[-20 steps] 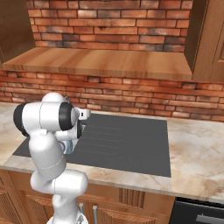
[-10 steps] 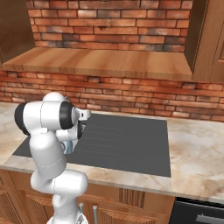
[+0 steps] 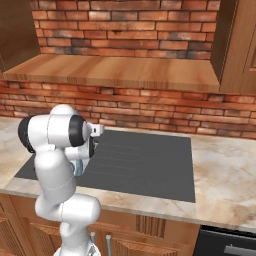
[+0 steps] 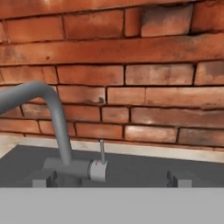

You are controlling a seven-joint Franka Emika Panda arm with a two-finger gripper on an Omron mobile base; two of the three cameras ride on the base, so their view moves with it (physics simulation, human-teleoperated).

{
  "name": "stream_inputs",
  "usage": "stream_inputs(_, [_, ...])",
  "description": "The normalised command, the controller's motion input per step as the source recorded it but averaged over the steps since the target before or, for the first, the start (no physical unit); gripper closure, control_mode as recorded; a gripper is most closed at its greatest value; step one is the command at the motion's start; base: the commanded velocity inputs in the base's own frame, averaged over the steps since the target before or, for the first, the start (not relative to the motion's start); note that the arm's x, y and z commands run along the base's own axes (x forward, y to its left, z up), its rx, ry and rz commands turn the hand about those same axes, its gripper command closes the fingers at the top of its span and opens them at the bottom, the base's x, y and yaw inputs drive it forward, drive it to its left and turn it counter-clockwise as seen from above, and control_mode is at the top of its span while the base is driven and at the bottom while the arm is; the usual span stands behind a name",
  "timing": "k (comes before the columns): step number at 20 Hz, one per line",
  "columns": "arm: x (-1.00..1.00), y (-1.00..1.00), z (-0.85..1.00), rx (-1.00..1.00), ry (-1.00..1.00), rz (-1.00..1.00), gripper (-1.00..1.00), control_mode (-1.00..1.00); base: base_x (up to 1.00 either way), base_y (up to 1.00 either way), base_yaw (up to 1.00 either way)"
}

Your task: Pick the jar and bowl and place them in the sink. Then turn on the water.

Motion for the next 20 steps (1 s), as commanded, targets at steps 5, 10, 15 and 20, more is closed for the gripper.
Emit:
stream_inputs(5, [0.18,0.0,-0.02,0.0,-0.03,0.0,-1.0,-1.0,0.0,0.0,0.0])
stream_inputs(10, [0.16,0.05,-0.06,0.0,-0.02,0.0,-1.0,-1.0,0.0,0.0,0.0])
stream_inputs(15, [0.11,0.08,-0.09,0.0,-0.02,0.0,-1.0,-1.0,0.0,0.0,0.0])
stream_inputs(20, [0.05,0.08,-0.08,0.0,-0.01,0.0,-1.0,-1.0,0.0,0.0,0.0])
